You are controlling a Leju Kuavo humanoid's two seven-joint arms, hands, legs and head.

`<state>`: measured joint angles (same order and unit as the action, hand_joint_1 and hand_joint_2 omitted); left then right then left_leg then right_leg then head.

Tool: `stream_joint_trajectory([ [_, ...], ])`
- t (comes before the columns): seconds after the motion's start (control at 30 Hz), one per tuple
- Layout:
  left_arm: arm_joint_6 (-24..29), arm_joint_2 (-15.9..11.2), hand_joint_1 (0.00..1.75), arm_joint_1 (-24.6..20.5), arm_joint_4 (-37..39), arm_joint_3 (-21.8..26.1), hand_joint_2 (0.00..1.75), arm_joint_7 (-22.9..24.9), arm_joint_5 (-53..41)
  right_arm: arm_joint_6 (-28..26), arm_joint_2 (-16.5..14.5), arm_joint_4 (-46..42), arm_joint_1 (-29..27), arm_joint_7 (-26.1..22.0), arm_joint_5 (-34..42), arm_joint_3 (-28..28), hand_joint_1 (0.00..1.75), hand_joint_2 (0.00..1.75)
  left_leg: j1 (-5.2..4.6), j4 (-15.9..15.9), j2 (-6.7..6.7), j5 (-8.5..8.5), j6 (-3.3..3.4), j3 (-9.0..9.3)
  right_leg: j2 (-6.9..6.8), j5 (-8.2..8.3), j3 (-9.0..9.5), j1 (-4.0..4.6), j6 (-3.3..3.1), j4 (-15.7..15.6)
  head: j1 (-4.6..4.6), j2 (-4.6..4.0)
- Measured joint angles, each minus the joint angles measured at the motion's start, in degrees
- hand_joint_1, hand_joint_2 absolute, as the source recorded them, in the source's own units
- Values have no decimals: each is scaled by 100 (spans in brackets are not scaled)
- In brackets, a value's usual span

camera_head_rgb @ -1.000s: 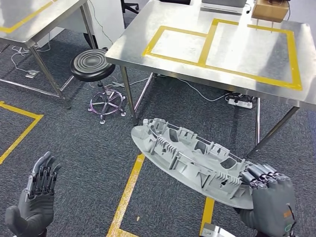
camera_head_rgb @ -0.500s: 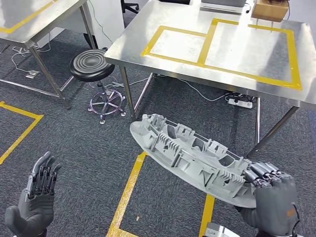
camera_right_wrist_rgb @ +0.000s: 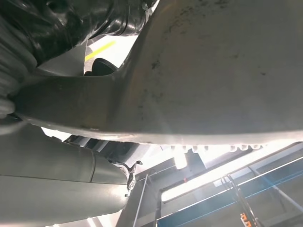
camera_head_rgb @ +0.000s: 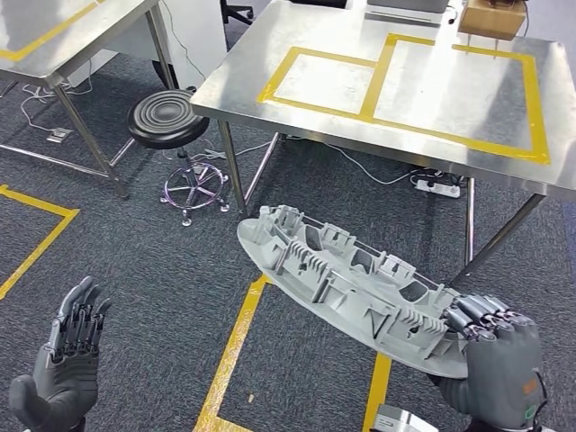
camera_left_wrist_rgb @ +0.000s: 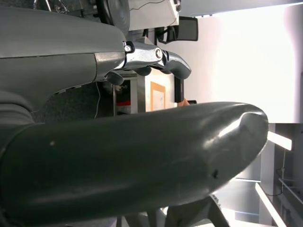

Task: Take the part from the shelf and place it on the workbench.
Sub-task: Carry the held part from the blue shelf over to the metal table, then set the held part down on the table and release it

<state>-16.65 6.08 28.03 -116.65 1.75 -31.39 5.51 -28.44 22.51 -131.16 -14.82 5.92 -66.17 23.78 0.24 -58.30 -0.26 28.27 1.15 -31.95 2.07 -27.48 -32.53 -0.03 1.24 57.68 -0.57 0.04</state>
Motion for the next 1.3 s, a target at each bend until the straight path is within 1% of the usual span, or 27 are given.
stream_joint_trajectory([
  [0.23,-11,-5,0,1,2,-6,0,-1,-19,-2,0,-1,48,-5,130,-19,175,175,1,0,0,0,0,0,0,0,0,0,0,0,0,0],
  [0.43,-18,-13,0,24,1,-17,0,-46,-25,-11,0,-17,84,-88,295,-154,175,175,0,0,0,0,0,0,-1,0,1,0,0,0,1,0],
  [0.67,-40,-16,0,76,1,-16,0,-72,-23,0,-22,-25,25,-165,328,-274,175,175,0,0,0,0,0,0,0,0,0,0,0,0,0,0],
  [1.3,-85,-17,0,109,0,-11,0,-72,-42,13,-46,-50,-29,-173,366,-338,175,175,0,0,0,0,0,0,-1,0,0,0,0,0,0,0],
])
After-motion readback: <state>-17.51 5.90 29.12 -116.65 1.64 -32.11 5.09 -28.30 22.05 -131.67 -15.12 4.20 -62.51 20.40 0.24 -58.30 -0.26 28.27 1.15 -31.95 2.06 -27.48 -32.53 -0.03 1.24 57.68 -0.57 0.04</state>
